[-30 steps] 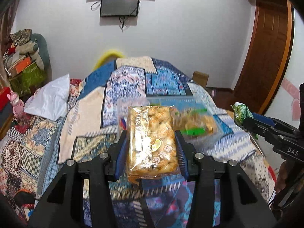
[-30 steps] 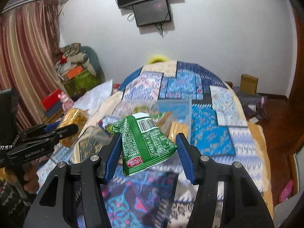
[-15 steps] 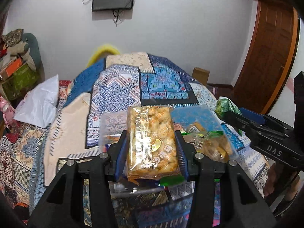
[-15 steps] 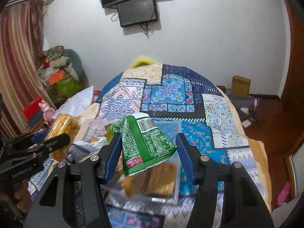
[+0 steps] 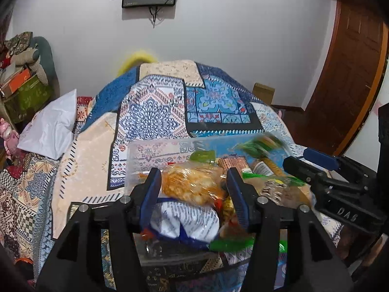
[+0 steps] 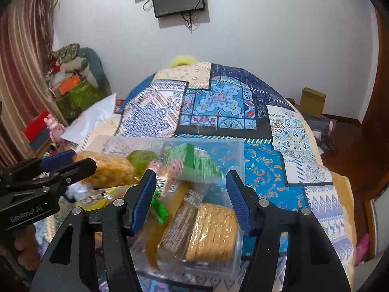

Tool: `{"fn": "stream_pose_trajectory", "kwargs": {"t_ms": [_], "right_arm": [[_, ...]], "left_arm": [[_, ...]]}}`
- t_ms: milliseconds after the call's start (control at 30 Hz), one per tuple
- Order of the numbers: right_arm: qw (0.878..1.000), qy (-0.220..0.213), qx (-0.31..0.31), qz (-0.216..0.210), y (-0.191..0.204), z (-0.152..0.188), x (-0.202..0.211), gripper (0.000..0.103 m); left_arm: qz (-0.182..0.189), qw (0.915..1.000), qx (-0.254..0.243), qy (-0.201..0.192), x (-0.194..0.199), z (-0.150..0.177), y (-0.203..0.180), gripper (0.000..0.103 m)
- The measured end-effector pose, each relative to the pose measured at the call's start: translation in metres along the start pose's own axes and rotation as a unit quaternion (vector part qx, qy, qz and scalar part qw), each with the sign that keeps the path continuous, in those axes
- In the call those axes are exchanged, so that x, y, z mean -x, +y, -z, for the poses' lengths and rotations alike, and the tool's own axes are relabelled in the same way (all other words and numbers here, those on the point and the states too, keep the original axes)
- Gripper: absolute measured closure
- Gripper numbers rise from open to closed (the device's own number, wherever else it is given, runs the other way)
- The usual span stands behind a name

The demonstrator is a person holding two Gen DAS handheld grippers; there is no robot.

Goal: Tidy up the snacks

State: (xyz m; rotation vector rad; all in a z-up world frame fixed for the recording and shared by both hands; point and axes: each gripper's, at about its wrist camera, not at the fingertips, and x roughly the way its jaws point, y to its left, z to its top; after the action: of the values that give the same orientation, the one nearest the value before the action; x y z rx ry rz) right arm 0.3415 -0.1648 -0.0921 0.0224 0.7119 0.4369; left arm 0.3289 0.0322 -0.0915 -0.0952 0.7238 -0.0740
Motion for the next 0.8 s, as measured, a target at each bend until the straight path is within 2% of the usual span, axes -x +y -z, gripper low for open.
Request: {"fn": "stream_pose_trajectory", "kwargs": {"t_ms": [233,467,567,667,700,800], "right_arm": [[0.999,-0.032,0.011,-0.019,0.012,-0.005,0.052,0.047],[0.995,-0.085,0.024,-0.037,0.029,0.0,0.128,0.045],[0.992,-0.111,0.024,-0.047,0.034,0.006,0.159,0.031],[0.99,-0.131,0.034,-0.042,0.042,0.013,0.184,0.026],[0.989,-0.137,0.036,-0.039,0.044,0.015,0.191,0.02],[0.987,-0.155,0.041,-0.03,0.05,0.022,0.206,0.014]], "left_arm": [[0.001,0.9983,-0.02,-0.054,0.069,0.002,-0.014,0.048],[0.006,0.9923,-0.025,-0.121,0.155,0.014,-0.028,0.047],[0.002,0.9889,-0.022,-0.147,0.185,0.023,-0.032,0.039],[-0.001,0.9862,-0.022,-0.164,0.208,0.032,-0.036,0.034],[-0.003,0.9852,-0.023,-0.17,0.215,0.035,-0.037,0.028],[-0.006,0.9821,-0.024,-0.187,0.232,0.046,-0.038,0.011]]}}
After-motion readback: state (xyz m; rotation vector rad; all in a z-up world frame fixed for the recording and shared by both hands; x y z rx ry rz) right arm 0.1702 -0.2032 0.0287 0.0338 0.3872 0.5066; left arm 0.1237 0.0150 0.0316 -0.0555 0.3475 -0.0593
